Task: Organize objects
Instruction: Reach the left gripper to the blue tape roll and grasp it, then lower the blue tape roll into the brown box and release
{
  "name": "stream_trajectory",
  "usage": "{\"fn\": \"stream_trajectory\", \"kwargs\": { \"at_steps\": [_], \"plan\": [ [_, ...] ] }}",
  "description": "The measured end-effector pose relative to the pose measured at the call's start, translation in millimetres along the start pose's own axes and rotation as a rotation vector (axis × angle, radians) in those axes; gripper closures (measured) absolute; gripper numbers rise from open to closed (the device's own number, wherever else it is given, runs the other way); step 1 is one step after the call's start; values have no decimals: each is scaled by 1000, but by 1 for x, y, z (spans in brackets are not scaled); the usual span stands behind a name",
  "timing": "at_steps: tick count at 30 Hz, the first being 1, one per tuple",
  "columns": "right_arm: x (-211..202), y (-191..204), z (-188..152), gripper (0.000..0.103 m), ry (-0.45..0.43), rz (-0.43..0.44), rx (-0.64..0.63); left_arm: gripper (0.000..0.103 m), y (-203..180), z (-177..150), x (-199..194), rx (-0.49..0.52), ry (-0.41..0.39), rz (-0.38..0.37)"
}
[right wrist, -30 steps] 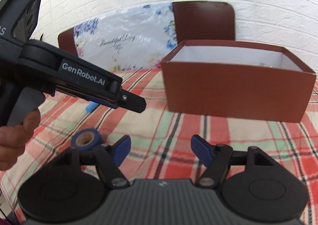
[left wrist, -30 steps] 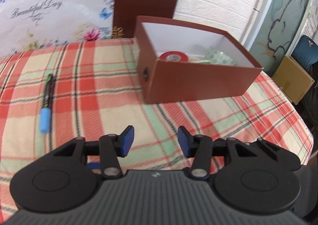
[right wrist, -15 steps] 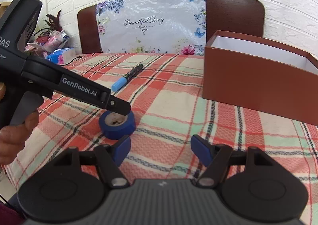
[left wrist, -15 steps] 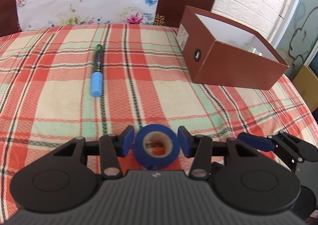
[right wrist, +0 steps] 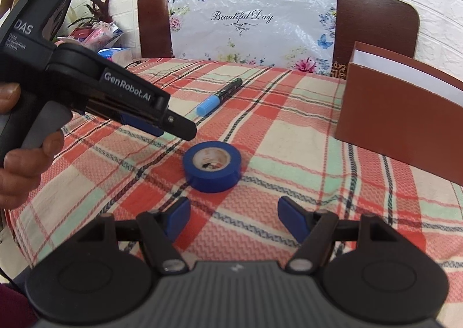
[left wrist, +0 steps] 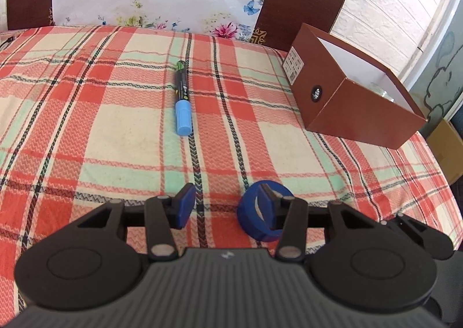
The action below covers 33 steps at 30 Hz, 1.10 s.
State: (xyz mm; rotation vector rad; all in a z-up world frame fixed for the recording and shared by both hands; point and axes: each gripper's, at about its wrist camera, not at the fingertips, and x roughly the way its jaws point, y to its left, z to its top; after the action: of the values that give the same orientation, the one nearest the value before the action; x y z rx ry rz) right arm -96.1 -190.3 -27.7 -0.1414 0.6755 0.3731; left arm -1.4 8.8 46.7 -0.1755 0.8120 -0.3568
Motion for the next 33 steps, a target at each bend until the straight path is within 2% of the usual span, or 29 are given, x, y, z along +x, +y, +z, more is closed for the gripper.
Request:
{"fn": "stream_trajectory", "kwargs": {
  "at_steps": [7,11,13,14,17,21,26,29,33],
  "plan": [
    [16,10,11,36,-10,17,-68,55,-8,-3,10,47,54,-52],
    [30,13,15,38,1,36,-92,62,-12,-8,21,62,88,-59],
    [38,13,16,44,8,48,-101,74,-12,-7,27,58,100,-65],
    [42,13,17,47,14,56,-102,75,-12,-6,29,49,106,-57],
    [45,9,19,47,-1,58,-90,80,-15,3,24,42,94,-61],
    [25,-1,28,47,-115,-23,-126,82,-38,35,14,74,32,-108],
    [5,-40,55,47,-240,-156,-118,82,-97,83,16,184,-57,-148],
    [-3,-75,71,47,-283,-212,-68,82,-131,106,27,244,-94,-172],
    [-1,-119,83,47,-289,-243,-4,82,-156,129,57,249,-76,-190]
  ]
}}
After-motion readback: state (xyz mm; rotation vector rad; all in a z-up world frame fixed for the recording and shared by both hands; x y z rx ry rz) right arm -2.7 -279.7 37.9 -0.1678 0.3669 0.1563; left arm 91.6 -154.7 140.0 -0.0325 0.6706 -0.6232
